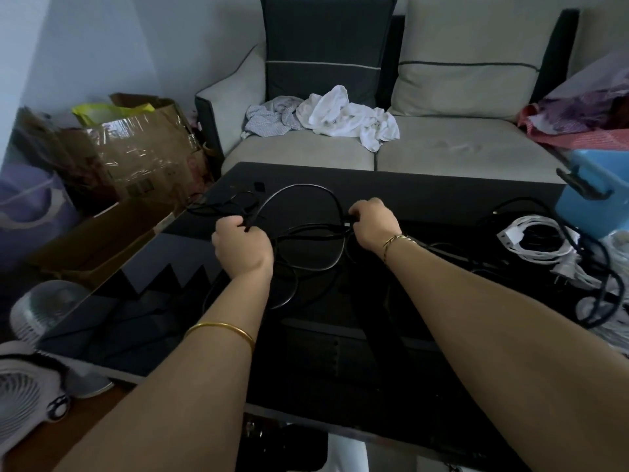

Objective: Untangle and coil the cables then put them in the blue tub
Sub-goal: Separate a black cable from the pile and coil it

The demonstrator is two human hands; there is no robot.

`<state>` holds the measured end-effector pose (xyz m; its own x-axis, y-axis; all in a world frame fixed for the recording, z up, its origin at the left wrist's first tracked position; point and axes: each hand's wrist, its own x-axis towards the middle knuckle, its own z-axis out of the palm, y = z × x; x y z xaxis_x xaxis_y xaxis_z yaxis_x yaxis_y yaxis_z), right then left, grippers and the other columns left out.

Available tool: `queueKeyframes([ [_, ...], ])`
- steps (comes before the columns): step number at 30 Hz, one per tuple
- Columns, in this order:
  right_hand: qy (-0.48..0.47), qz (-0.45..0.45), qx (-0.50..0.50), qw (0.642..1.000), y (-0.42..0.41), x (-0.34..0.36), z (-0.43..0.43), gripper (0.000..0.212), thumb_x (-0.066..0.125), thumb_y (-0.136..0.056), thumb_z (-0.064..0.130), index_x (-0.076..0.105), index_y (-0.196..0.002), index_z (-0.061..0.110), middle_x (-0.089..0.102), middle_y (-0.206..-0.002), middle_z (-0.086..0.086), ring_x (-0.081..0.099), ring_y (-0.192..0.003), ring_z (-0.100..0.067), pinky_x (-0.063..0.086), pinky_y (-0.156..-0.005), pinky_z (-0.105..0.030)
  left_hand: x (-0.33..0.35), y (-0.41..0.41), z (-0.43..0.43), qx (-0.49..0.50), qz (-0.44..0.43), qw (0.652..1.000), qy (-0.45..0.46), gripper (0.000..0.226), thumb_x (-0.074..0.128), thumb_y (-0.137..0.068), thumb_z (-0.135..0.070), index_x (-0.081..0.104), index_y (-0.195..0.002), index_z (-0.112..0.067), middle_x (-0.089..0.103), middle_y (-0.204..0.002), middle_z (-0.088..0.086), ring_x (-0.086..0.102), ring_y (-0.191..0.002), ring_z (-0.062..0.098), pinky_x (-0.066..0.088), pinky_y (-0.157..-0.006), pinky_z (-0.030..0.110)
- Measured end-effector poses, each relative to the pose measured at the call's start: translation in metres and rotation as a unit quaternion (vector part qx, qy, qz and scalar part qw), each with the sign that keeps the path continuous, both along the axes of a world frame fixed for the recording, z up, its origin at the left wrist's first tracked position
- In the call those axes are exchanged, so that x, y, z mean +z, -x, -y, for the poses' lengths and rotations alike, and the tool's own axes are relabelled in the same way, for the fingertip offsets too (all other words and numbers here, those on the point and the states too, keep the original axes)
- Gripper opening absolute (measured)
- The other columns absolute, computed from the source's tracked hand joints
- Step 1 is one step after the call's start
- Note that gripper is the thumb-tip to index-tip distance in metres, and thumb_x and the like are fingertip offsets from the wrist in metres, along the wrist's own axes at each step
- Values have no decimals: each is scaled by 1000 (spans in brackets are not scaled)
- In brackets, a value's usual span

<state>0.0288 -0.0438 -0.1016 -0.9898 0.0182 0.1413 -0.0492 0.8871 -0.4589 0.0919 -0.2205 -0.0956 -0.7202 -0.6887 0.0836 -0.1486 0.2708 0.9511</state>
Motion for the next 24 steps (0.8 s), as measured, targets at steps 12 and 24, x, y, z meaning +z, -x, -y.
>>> queueKeyframes([
  [12, -193, 55, 69, 977, 44, -14, 13, 27, 57, -90, 14, 53, -117, 15, 56, -123, -9, 54, -114, -32, 42, -95, -44, 9, 4, -2, -159, -69, 975, -143, 27, 40, -99, -25, 60, -86, -13, 54, -76, -4, 45, -71, 11, 35, -69, 25],
  [24, 413, -47, 12, 909, 8, 60, -36, 13, 68, -83, 3, 65, -95, 7, 63, -79, -7, 62, -67, -16, 53, -62, -25, 12, -34, -38, -530, 166, 790, 261, 30, 59, -83, -18, 67, -55, -12, 56, -53, -2, 44, -41, 3, 36, -47, 19],
])
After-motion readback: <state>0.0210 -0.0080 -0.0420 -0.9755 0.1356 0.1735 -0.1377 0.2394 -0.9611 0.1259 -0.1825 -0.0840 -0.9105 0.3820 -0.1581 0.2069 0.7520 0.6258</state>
